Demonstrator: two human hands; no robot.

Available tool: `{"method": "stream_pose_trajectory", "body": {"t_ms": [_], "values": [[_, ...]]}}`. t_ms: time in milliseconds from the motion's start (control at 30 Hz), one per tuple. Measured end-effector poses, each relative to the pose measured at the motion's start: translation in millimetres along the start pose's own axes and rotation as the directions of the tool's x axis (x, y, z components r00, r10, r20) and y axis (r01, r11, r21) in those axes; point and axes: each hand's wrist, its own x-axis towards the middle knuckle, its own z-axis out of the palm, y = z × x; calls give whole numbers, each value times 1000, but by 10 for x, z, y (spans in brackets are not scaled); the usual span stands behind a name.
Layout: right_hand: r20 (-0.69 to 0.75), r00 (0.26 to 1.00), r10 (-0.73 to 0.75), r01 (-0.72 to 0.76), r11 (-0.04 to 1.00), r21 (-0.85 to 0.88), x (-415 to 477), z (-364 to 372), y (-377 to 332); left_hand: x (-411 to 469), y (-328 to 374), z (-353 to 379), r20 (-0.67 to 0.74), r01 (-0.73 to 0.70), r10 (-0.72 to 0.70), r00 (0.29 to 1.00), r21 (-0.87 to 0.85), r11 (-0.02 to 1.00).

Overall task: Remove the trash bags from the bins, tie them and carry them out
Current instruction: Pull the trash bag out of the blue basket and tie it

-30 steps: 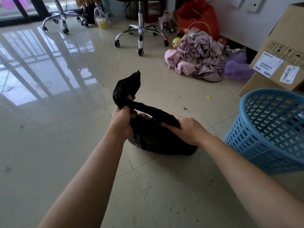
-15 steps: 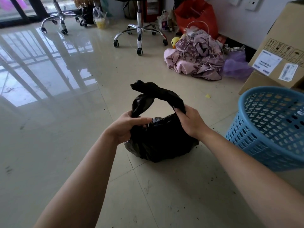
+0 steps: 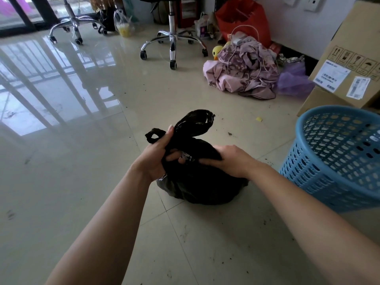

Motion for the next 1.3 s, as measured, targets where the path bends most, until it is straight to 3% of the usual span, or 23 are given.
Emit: {"method": "stream_pose_trajectory", "body": {"t_ms": [100,233,367,467,567,733,867,967,1067,1300], "values": [[137,986,90,-123,959,255,-26,-155,52,-29,12,76,10,17,-17,1000,64,998],[16,999,-34,18,797,604,-40,-363,-66,-38,84,180,49,4,-10,999,118,993],[-127,992,18,72,739,669,50,-572,-307,-36,123,265,54,-46,34,998,233,971],[-438,897,50,221,809,545,110,-673,-336,-55,113,292,79,-63,45,996,243,968],[-540,840,56,290,795,533,103,-767,-315,-49,123,309,78,-76,62,995,180,981],[-352,936,16,288,540,791,-51,-794,-402,-13,86,184,19,-67,66,998,44,997],[-191,976,-107,219,517,827,-165,-743,-402,17,51,93,-25,-40,40,999,-30,999],[9,987,-163,98,634,767,-202,-577,-352,24,86,129,-65,-140,130,989,-187,972],[118,984,-136,39,801,598,-190,-393,-263,3,146,154,-75,-169,158,985,-180,969],[310,947,-91,-68,881,467,-166,-350,-260,-5,171,119,-117,-154,151,982,-19,988]]}}
